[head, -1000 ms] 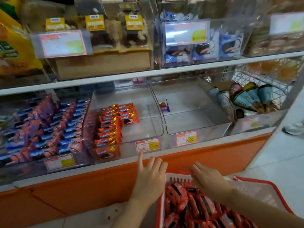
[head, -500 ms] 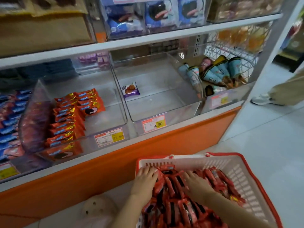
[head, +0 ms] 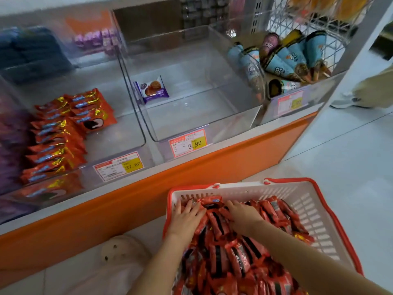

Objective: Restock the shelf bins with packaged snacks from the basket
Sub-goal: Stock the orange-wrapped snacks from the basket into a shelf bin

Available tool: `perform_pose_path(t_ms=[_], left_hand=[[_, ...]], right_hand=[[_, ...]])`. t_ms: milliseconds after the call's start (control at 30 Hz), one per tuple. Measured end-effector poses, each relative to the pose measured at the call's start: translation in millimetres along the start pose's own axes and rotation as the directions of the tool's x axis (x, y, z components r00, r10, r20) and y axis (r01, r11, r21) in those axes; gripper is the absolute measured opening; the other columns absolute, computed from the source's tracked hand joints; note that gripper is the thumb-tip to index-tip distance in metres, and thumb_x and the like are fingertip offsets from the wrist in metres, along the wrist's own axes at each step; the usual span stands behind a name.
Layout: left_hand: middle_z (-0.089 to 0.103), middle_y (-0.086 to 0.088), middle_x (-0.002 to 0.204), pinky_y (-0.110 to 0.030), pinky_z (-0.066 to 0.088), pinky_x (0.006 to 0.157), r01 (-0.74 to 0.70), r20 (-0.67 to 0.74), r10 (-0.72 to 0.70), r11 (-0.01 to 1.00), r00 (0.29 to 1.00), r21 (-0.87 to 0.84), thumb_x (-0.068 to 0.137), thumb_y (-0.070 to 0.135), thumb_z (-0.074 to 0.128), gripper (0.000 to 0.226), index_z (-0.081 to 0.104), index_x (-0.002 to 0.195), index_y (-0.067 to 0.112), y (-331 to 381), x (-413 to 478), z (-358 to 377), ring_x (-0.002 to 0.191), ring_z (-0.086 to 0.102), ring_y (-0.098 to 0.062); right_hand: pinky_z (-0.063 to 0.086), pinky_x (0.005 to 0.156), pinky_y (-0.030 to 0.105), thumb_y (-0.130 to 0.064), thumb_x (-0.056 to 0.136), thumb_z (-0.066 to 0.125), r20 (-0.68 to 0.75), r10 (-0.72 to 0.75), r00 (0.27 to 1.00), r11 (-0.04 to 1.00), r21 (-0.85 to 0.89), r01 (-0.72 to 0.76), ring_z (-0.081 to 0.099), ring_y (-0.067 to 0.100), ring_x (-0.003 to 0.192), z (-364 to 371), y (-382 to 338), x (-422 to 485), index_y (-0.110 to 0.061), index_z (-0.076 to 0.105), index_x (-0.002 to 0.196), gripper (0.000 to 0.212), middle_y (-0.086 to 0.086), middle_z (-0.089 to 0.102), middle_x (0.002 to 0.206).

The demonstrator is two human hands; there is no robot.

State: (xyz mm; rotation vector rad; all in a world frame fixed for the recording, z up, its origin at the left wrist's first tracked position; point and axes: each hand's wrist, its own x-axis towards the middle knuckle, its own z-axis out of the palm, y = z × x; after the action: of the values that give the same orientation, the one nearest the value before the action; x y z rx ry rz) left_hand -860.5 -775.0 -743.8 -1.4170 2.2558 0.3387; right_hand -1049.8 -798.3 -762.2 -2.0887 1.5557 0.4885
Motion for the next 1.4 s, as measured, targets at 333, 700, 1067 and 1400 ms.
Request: perform_pose_path(t_ms=[333, 700, 1067, 1400], left_hand=[[0.029, -0.010, 0.146, -0.051, 0.017, 0.112, 0.113, -0.142, -0.106, 0.993, 0.984, 0.038, 0.090, 0.005, 0.051, 0.053, 0.035, 0.139, 0.018, 5, 9, 6, 0.137, 0.025, -0.031], [0.034, 0.002, 0.140, -0.036, 0.022, 0.115, 0.081, -0.298, -0.213, 0.913, 0.930, -0.399, 0.097, 0.015, 0.047, 0.050, 0.033, 0.142, 0.031, -10, -17, -18, 0.135, 0.028, -0.020], [0.060, 0.004, 0.117, -0.029, 0.045, 0.092, 0.061, -0.354, -0.630, 0.538, 0.691, -0.841, 0.088, 0.020, 0.064, 0.044, 0.045, 0.127, 0.021, -38, -90, -28, 0.113, 0.054, -0.022], [0.064, 0.004, 0.102, -0.018, 0.048, 0.080, -0.175, -0.256, -0.761, 0.188, 0.596, -0.967, 0.071, 0.013, 0.082, 0.042, 0.055, 0.098, 0.031, -59, -136, -25, 0.092, 0.060, -0.001]], right_hand=[[0.050, 0.080, 0.038, -0.024, 0.092, 0.047, -0.041, 0.000, 0.999, 0.998, -0.056, -0.003, 0.059, 0.030, 0.107, -5, -5, 8, -0.014, 0.031, 0.141, 0.053, 0.007, 0.050, 0.132], [0.051, 0.084, 0.037, -0.033, 0.093, 0.040, -0.234, -0.171, 0.957, 0.985, -0.057, 0.163, 0.061, 0.025, 0.101, -36, -26, -6, -0.017, 0.038, 0.133, 0.044, 0.001, 0.059, 0.122], [0.048, 0.077, 0.036, -0.028, 0.089, 0.050, -0.524, -0.294, 0.800, 0.911, 0.100, 0.401, 0.060, 0.024, 0.102, -59, -107, -32, -0.022, 0.047, 0.124, 0.035, -0.001, 0.064, 0.111], [0.049, 0.085, 0.038, -0.020, 0.086, 0.065, -0.337, -0.243, 0.909, 0.681, 0.609, 0.408, 0.062, 0.020, 0.097, -74, -170, -45, -0.012, 0.054, 0.115, 0.032, 0.003, 0.066, 0.105]])
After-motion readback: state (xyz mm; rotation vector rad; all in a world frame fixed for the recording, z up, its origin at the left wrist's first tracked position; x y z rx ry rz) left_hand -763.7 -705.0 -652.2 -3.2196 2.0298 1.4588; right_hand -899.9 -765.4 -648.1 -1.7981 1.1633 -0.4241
